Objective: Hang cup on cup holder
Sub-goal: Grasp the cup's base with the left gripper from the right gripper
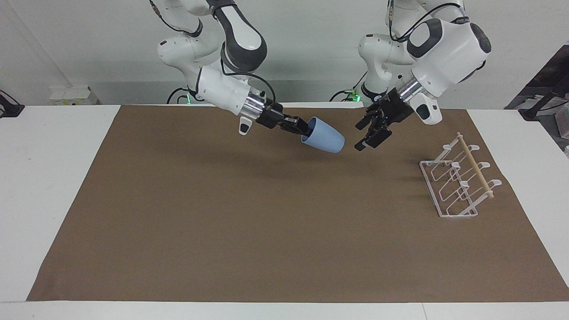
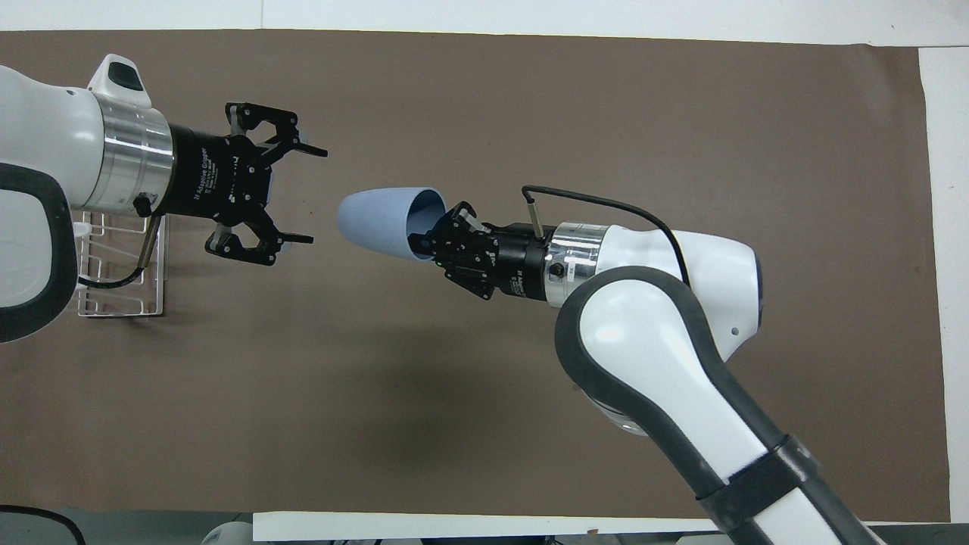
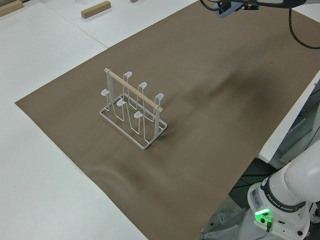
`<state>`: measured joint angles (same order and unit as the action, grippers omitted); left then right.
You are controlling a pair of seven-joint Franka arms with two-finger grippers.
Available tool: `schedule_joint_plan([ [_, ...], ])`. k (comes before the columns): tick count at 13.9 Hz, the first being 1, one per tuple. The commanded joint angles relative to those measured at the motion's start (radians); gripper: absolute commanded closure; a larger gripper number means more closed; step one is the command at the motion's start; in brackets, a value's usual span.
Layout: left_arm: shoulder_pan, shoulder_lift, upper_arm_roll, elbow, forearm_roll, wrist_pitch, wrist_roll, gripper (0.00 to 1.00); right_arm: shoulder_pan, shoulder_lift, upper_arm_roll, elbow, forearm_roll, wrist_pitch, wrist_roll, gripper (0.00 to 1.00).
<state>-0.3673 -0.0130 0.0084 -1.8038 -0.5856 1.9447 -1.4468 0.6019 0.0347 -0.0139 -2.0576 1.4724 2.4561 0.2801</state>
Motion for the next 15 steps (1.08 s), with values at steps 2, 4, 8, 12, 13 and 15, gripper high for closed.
schedule_joint_plan([
  [2, -0.050, -0.015, 0.013, -0.029, -0.023, 0.004, -0.082, 0.00, -0.001, -0.015, -0.006, -0.015, 0.025, 0.000, 0.011, 1.00],
  [4, -0.062, -0.019, 0.015, -0.035, -0.023, -0.004, -0.087, 0.00, 0.001, -0.015, -0.006, -0.015, 0.025, -0.002, 0.011, 1.00],
  [8, -0.087, -0.030, 0.015, -0.063, -0.023, 0.013, -0.098, 0.00, 0.001, -0.015, -0.006, -0.013, 0.025, -0.003, 0.013, 1.00],
  [12, -0.130, 0.001, 0.013, -0.068, -0.023, 0.100, -0.173, 0.00, -0.001, -0.013, -0.006, -0.010, 0.025, -0.005, 0.013, 1.00],
  [13, -0.131, 0.005, 0.013, -0.066, -0.023, 0.118, -0.191, 0.00, -0.001, -0.013, -0.006, -0.010, 0.025, -0.003, 0.014, 1.00],
  [15, -0.145, 0.010, 0.013, -0.063, -0.023, 0.140, -0.201, 0.00, -0.001, -0.013, -0.006, -0.009, 0.025, -0.005, 0.014, 1.00],
])
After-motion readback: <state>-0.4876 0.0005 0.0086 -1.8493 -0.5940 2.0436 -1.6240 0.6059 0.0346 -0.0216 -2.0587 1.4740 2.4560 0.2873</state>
